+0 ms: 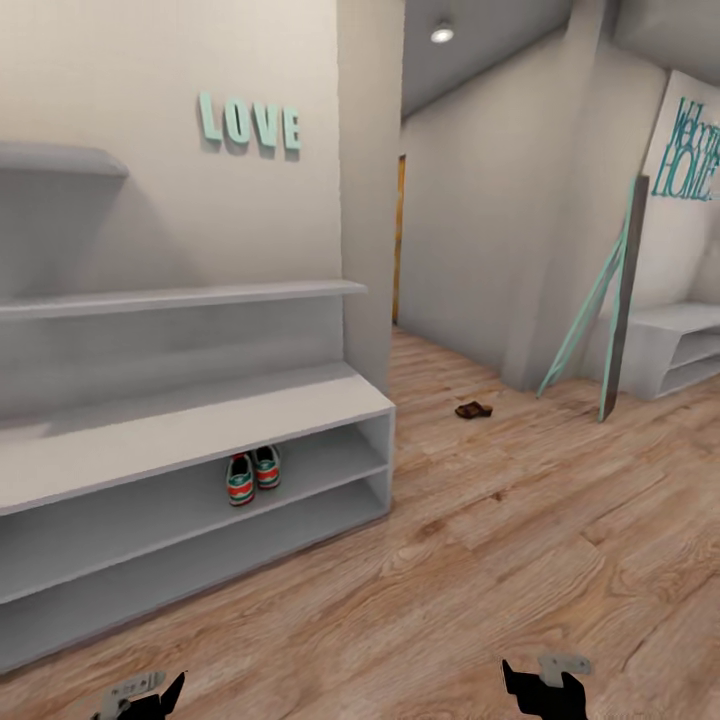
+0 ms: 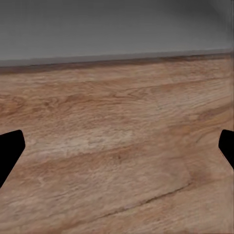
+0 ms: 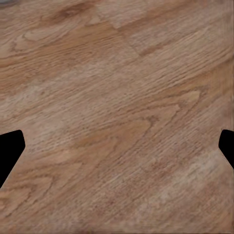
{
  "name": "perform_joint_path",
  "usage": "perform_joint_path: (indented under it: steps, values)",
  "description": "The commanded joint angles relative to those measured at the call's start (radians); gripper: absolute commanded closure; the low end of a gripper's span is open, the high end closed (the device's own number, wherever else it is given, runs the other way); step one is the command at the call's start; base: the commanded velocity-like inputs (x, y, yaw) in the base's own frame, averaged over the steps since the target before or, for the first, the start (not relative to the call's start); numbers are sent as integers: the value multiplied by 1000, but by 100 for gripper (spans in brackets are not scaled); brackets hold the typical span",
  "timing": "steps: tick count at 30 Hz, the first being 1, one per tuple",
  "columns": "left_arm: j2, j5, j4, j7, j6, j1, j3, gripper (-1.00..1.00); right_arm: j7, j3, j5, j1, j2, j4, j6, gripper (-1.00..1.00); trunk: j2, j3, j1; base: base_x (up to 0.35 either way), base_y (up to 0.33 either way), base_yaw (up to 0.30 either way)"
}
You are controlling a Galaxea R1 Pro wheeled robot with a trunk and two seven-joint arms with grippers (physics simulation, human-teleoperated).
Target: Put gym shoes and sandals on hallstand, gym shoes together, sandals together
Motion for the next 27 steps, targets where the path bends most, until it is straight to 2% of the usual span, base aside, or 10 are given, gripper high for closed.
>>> perform_joint_path:
  steps: [1,4,5,10,13,14,20,27]
  values:
    - [-2,3,1,-10,1,0,8,-100,3,-9,9,-1,0,1,-4,-100,0,-1,0,0,0,-271]
    - [-16,-10,2,-9,1,0,7,-100,2,-9,9,-1,-2,1,-4,-100,0,-3,0,0,0,-271]
    - [-28,-27,2,-9,2,0,7,-100,2,-9,9,-1,-4,1,-4,-100,0,-3,0,0,0,-271]
    - [-50,-66,3,12,2,0,6,-100,2,-9,9,-1,-6,1,-5,-100,0,-6,0,0,0,-271]
    - [-59,-95,3,45,1,0,5,-100,1,-9,9,-1,-6,1,-5,-100,0,-7,0,0,0,-271]
    - [-65,-115,3,71,1,0,6,-100,1,-10,9,-1,-7,0,-5,-100,0,-8,0,0,0,-271]
    - [-74,-162,3,141,-1,0,6,-100,1,-10,9,-1,-7,0,-5,-100,0,-10,0,0,0,-271]
    - [-75,-171,2,156,-13,0,7,-100,1,-9,9,-1,-7,1,-5,-100,0,-14,0,0,0,-271]
